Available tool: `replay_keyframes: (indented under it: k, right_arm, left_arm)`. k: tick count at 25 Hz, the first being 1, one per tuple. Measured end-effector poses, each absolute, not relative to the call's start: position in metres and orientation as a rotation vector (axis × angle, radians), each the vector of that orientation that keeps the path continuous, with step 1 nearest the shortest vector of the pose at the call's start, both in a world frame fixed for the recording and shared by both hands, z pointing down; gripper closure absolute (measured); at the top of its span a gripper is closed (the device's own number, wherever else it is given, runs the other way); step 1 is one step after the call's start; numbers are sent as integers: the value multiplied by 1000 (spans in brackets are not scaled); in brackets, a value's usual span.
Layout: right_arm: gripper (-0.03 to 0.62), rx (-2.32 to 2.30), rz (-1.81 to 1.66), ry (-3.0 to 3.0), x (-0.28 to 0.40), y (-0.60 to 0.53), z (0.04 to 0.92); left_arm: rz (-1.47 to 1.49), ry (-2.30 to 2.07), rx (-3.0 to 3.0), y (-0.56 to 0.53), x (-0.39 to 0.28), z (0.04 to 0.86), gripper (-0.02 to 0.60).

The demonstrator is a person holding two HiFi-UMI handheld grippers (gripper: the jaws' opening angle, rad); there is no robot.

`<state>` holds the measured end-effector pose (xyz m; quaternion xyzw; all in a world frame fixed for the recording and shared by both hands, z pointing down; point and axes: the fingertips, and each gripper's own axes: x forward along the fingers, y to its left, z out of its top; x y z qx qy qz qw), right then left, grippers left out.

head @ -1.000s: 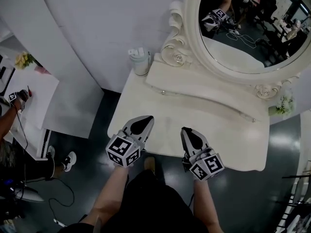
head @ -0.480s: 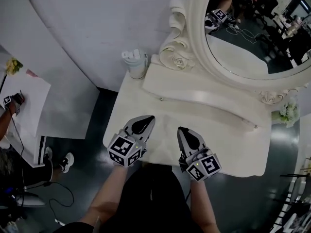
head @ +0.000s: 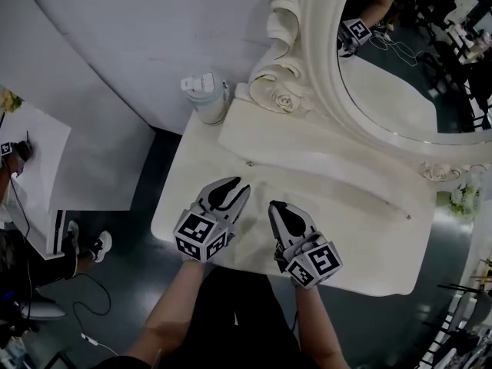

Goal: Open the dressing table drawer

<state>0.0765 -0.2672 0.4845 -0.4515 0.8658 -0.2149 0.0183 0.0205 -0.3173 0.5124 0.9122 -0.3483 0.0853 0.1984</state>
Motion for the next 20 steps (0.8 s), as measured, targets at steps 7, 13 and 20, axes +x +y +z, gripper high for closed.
replay_keyframes:
  k: [7,13,20]
  right_arm:
    - [588,-1388,-704,2707,80,-284,504]
    - [588,-1374,-733,2692,86,-287,514]
    - [588,-1378,-752,2678,92,-291,522]
  left_arm:
    - [314,-1017,2494,-336,31,539,436]
    - [375,-1099,2410,-355,32,557,433]
    - [427,-1149,2371,-372,36,565,449]
